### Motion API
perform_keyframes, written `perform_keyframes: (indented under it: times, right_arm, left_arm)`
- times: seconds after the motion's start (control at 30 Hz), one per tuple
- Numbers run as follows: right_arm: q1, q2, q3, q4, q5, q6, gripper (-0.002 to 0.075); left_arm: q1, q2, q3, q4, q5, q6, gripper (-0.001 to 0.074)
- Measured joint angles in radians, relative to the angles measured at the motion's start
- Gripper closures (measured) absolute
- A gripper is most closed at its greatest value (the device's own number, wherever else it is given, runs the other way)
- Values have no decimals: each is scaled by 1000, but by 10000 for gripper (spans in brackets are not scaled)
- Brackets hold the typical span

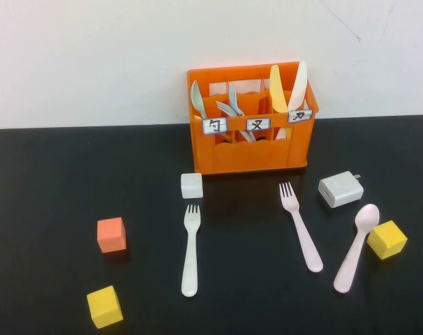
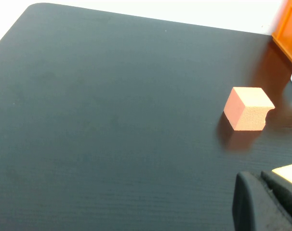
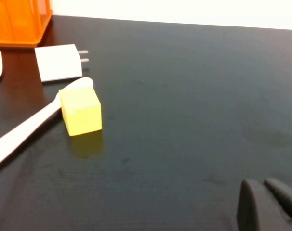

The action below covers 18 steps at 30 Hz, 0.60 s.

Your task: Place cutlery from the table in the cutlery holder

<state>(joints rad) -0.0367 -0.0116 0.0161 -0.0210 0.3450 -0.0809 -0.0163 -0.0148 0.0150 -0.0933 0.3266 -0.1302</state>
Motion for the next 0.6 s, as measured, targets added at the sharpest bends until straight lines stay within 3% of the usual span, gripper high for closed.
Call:
perform_keyframes:
  times: [0.6]
  right_arm:
    - [0, 0, 4, -56, -23, 0, 728]
  left_arm:
    - [0, 0, 6, 0, -74, 0, 738]
